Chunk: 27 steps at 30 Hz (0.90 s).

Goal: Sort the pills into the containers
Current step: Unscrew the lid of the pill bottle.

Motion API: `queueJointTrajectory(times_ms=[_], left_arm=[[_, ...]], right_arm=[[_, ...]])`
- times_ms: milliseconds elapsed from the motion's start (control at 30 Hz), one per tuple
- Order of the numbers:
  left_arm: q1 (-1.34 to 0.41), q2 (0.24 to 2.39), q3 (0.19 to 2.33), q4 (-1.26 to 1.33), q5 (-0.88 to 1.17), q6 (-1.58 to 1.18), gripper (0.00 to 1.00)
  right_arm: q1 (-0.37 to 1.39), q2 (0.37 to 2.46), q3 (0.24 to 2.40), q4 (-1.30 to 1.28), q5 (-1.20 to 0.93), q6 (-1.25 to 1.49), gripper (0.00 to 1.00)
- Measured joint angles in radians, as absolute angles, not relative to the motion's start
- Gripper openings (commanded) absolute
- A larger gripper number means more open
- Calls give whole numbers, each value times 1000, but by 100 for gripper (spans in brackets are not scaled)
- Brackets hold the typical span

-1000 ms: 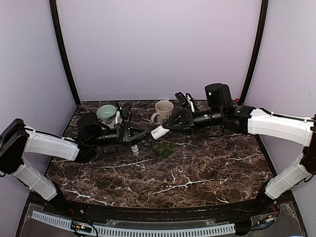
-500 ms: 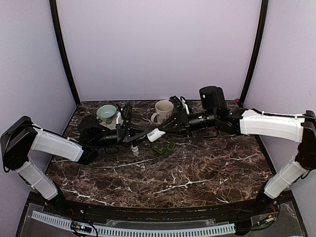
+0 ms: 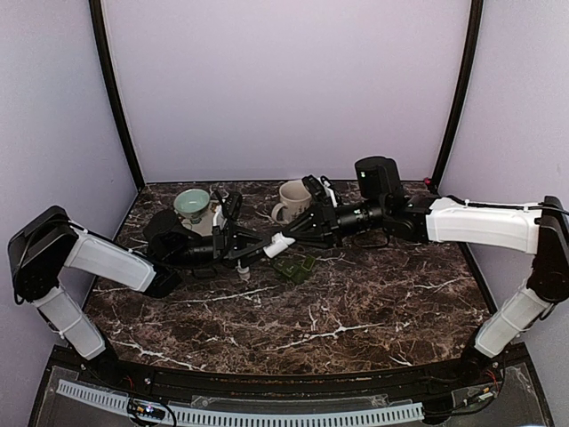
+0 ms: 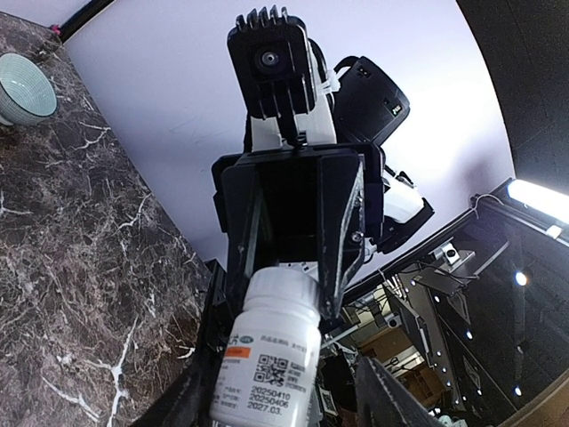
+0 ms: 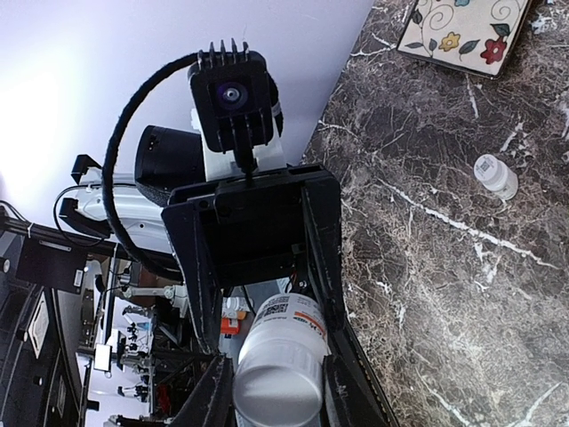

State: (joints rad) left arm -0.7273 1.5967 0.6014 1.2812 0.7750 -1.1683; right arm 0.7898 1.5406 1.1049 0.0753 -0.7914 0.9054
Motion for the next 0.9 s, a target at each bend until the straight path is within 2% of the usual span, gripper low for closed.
queueJointTrajectory(times_ms=[300, 567, 900], left_arm=[[-727, 1604, 604, 1295, 787, -1179, 50], [-727, 1616, 609, 1297, 785, -1183, 36], [-722, 1625, 622, 1316, 786, -1182, 28]], right_arm=[[783, 1554, 1116, 92, -814, 919, 0], [780, 1562, 1117, 113, -831, 923, 0], [770, 1562, 1117, 135, -841, 933, 0]])
